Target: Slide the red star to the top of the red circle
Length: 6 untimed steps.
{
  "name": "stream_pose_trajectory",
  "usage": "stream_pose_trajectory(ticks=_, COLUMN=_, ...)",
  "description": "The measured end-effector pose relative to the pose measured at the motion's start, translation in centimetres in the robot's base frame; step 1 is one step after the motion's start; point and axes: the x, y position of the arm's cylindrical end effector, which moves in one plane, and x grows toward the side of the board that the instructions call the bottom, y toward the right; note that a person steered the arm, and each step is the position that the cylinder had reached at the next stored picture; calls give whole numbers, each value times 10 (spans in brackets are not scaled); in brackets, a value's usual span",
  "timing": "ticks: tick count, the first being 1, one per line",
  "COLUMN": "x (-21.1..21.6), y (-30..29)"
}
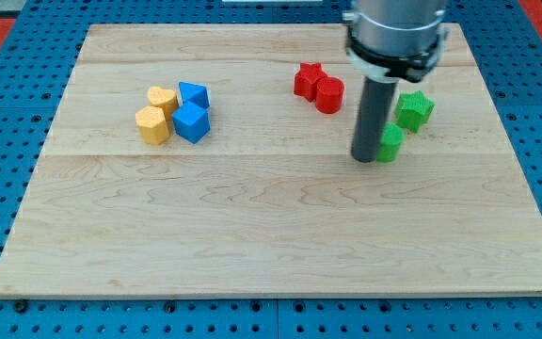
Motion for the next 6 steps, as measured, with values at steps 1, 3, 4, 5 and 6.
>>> stream_pose_trajectory(ticks=1, x=-28, y=12)
stream_pose_trajectory(ticks=3, x=-29, y=-53)
stream_pose_trajectory(ticks=4, x=-72, y=-89)
stream_pose_trajectory(ticks=5, x=-140, y=-90)
stream_pose_trajectory(ticks=6, x=-170, y=-76)
